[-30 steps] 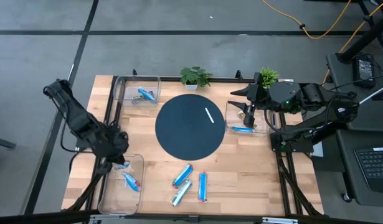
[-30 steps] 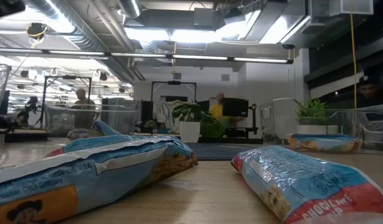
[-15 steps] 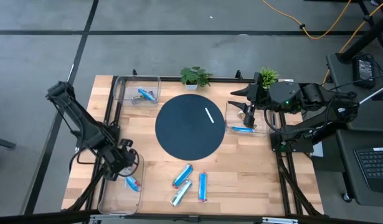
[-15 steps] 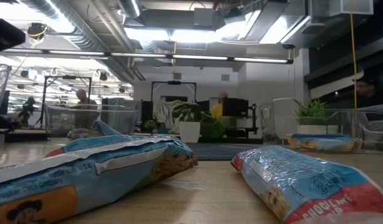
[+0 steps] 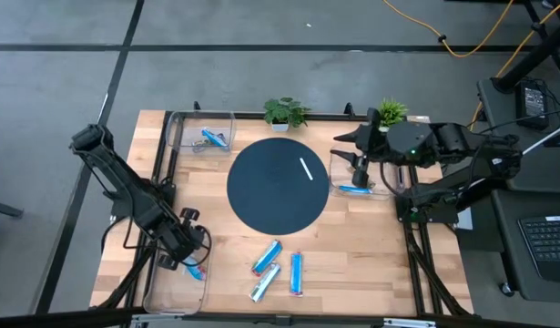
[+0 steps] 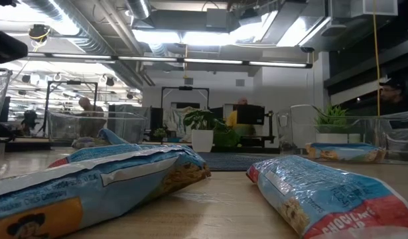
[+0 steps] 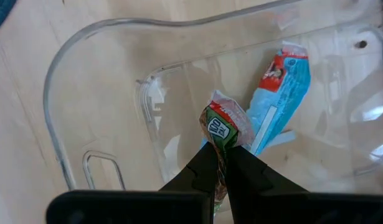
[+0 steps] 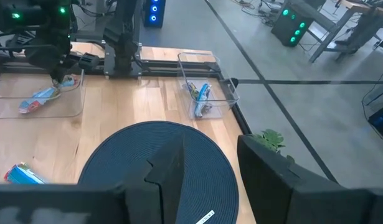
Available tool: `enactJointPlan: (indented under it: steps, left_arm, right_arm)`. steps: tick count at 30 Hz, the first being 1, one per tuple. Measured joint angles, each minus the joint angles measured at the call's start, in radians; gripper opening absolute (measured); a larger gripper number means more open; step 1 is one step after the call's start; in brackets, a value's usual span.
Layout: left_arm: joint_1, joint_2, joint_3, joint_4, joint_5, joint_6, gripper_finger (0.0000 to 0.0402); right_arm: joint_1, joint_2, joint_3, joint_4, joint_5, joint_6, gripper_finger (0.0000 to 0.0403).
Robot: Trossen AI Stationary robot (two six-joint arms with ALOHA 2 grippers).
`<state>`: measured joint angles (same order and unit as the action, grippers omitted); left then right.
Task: Pick and place Granola Bars by type
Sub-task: Put the red granola bar into the bottom transparent bin
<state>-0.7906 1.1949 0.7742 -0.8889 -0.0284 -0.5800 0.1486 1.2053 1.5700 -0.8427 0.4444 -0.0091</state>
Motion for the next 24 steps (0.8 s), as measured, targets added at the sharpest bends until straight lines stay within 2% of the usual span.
enactJointPlan:
  steps: [6, 15, 18, 21, 24]
  left_arm:
    - [0.0, 0.008, 0.0, 0.0, 0.001, -0.006, 0.0026]
    - [0.001, 0.008, 0.011, -0.012, 0.081, -0.043, 0.0132]
    - [0.001, 0.008, 0.044, -0.023, 0.088, -0.049, 0.0153]
    - [0.001, 0.008, 0.101, -0.063, 0.051, -0.049, 0.0157]
    - [0.001, 0.008, 0.191, -0.117, -0.029, -0.007, 0.0151]
  right_arm:
    - [0.0, 0.023, 0.0, -0.008, -0.001, -0.002, 0.0151]
    - [0.0, 0.029, 0.0, -0.016, -0.002, 0.0, 0.0151]
    - [0.0, 0.029, 0.0, -0.016, -0.003, 0.0, 0.0151]
    - [0.0, 0.029, 0.0, -0.015, -0.03, -0.002, 0.0151]
    - [0.0, 0.029, 0.0, -0.015, -0.047, -0.02, 0.0151]
